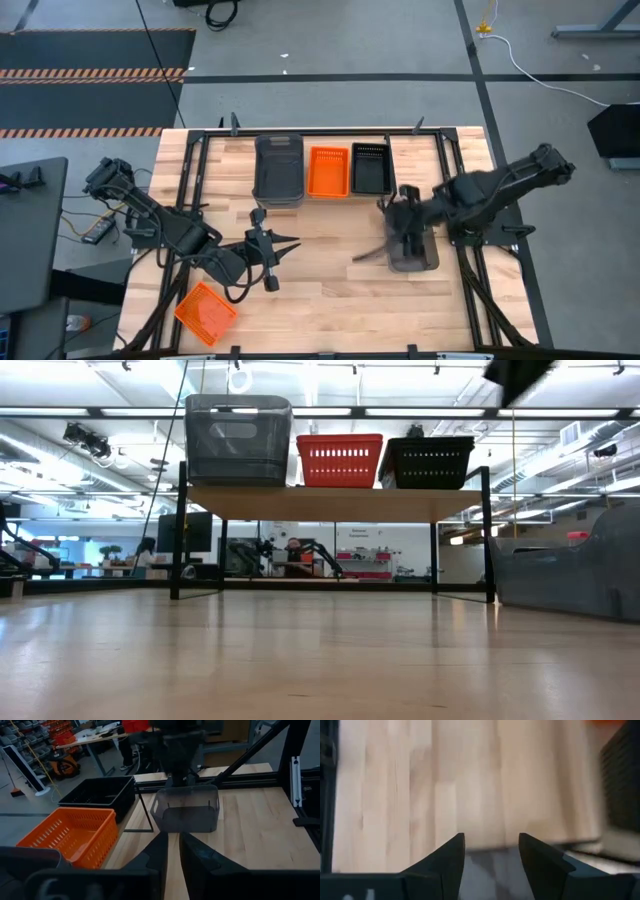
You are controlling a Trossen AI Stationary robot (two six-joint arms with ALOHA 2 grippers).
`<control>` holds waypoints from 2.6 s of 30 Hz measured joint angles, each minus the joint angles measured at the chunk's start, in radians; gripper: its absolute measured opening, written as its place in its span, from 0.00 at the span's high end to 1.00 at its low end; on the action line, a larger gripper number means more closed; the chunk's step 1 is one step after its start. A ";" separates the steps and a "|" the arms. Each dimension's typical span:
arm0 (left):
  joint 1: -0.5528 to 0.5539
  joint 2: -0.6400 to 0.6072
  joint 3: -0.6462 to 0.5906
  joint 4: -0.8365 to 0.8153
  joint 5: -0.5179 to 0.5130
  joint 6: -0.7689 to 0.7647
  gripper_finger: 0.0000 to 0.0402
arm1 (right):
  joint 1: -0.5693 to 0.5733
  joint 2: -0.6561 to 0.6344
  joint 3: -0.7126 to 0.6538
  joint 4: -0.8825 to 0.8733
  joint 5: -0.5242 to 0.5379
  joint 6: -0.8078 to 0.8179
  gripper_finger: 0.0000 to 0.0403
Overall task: Stack baskets on shelf by color
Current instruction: Stack the gray bin on the gray bin on the shelf
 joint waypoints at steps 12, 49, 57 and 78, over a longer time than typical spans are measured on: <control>0.000 0.000 0.000 0.000 0.000 -0.002 0.85 | 0.220 0.004 -0.279 -0.065 -0.071 0.272 0.53; 0.000 0.000 0.000 0.000 0.000 -0.003 0.86 | 0.521 0.004 -0.550 0.238 -0.109 0.637 0.61; 0.000 0.000 0.000 0.000 0.000 -0.003 0.87 | 0.521 0.004 -0.564 0.381 -0.103 0.586 0.92; 0.000 0.000 0.000 0.000 0.000 -0.002 0.86 | 0.383 0.005 -0.564 0.885 0.002 0.076 0.96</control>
